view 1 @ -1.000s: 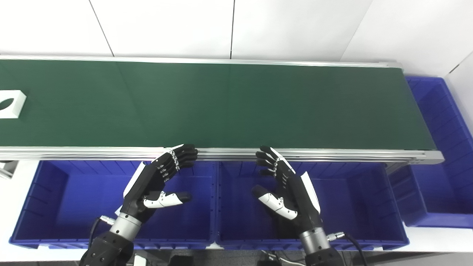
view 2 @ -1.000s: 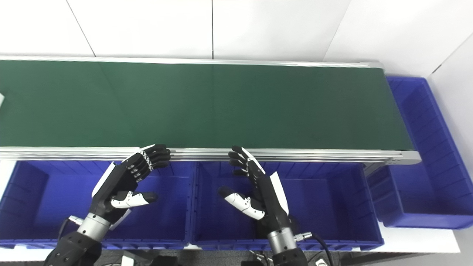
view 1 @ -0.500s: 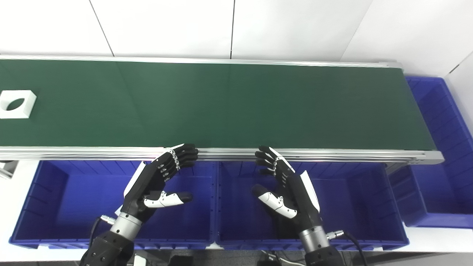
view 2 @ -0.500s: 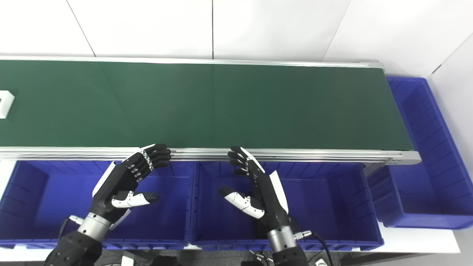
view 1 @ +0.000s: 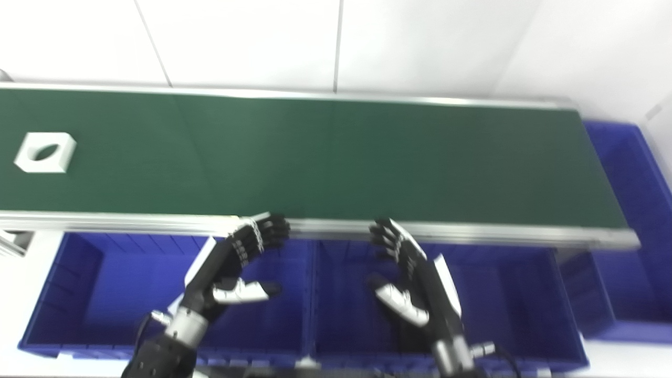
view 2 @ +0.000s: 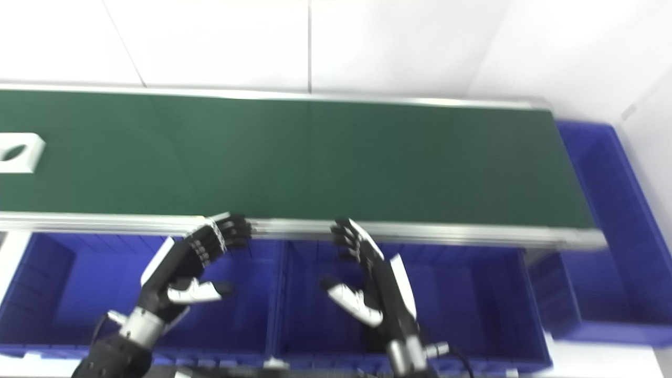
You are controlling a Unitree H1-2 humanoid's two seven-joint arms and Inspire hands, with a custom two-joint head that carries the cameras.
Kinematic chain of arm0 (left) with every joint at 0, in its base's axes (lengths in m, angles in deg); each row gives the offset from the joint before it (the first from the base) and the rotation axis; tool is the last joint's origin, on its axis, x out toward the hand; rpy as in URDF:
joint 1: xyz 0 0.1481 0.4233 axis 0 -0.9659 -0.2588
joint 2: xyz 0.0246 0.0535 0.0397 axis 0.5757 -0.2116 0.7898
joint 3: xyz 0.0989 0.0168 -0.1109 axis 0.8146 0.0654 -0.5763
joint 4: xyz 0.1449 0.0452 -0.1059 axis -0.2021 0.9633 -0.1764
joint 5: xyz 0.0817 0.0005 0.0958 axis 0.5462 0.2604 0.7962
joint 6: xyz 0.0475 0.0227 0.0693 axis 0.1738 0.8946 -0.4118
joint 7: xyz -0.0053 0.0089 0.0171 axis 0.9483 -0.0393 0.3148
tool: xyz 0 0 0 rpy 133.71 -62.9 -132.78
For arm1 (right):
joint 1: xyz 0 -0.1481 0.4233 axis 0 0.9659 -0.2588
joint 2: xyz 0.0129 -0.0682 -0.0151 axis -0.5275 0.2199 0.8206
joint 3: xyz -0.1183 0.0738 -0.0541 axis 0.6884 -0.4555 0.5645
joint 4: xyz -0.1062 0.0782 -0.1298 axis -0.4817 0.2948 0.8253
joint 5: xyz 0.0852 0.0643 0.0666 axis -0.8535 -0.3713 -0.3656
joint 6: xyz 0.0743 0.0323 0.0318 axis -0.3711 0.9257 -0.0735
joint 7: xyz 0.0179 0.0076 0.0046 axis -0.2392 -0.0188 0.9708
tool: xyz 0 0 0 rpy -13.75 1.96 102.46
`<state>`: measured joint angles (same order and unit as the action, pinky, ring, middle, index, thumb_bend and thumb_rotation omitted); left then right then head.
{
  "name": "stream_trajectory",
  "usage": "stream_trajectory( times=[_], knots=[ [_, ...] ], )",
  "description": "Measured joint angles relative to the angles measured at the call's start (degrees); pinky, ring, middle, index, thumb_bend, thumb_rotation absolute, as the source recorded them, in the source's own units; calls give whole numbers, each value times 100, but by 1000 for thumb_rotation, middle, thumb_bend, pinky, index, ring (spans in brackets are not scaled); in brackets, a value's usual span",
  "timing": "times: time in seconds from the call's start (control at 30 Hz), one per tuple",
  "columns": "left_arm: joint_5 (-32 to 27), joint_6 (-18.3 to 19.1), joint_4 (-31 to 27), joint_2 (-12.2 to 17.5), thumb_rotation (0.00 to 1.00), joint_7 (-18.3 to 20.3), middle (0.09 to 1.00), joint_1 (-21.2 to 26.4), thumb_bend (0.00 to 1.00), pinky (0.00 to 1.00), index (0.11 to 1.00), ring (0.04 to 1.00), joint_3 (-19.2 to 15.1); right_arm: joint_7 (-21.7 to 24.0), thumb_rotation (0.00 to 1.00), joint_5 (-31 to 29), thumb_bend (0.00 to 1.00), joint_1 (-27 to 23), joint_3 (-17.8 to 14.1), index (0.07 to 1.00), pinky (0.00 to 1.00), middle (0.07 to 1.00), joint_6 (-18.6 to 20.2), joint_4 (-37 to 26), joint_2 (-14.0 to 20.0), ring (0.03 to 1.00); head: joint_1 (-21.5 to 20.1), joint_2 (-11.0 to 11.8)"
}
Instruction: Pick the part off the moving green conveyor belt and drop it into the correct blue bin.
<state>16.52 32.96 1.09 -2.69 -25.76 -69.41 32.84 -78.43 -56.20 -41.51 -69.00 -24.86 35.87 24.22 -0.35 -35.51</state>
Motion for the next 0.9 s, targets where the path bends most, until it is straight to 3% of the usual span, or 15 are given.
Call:
stream_trajectory(
  times=[0.23, 0.4, 0.47, 0.53, 0.6, 0.63, 0.9],
  knots=[
    [5, -36, 109, -5, 314, -4, 790, 40, 973, 761, 787, 778, 10, 0, 607, -45, 654, -26, -24, 868, 712, 831, -13, 78, -1, 792, 88, 79],
    [4, -88, 237, -40, 271, -4, 778, 62, 960, 764, 780, 778, 54, 2, 613, -83, 641, -66, -49, 878, 708, 837, -102, 200, 40, 798, 1070, 517],
    [12, -112, 264, -58, 261, -4, 773, 77, 957, 751, 776, 771, 96, 16, 614, -96, 629, -89, -62, 880, 709, 840, -181, 277, 97, 801, 1072, 519],
    [91, -182, 283, -68, 263, -13, 770, 90, 961, 732, 769, 762, 147, 34, 628, -128, 619, -116, -85, 883, 711, 845, -262, 325, 145, 805, 1466, 728],
    [273, -261, 282, -69, 259, -55, 767, 106, 970, 724, 759, 756, 182, 35, 639, -180, 602, -174, -123, 888, 710, 848, -340, 447, 152, 807, 1512, 756],
    [390, -272, 268, -61, 260, -103, 763, 113, 975, 714, 751, 749, 180, 35, 643, -181, 585, -193, -125, 891, 711, 851, -375, 505, 152, 811, 1694, 912],
    [1044, -257, -310, 227, 246, -250, 747, 178, 982, 669, 728, 723, 96, 34, 653, -185, 548, -312, -142, 901, 724, 857, -552, 809, 135, 820, 1863, 1099]
  ],
)
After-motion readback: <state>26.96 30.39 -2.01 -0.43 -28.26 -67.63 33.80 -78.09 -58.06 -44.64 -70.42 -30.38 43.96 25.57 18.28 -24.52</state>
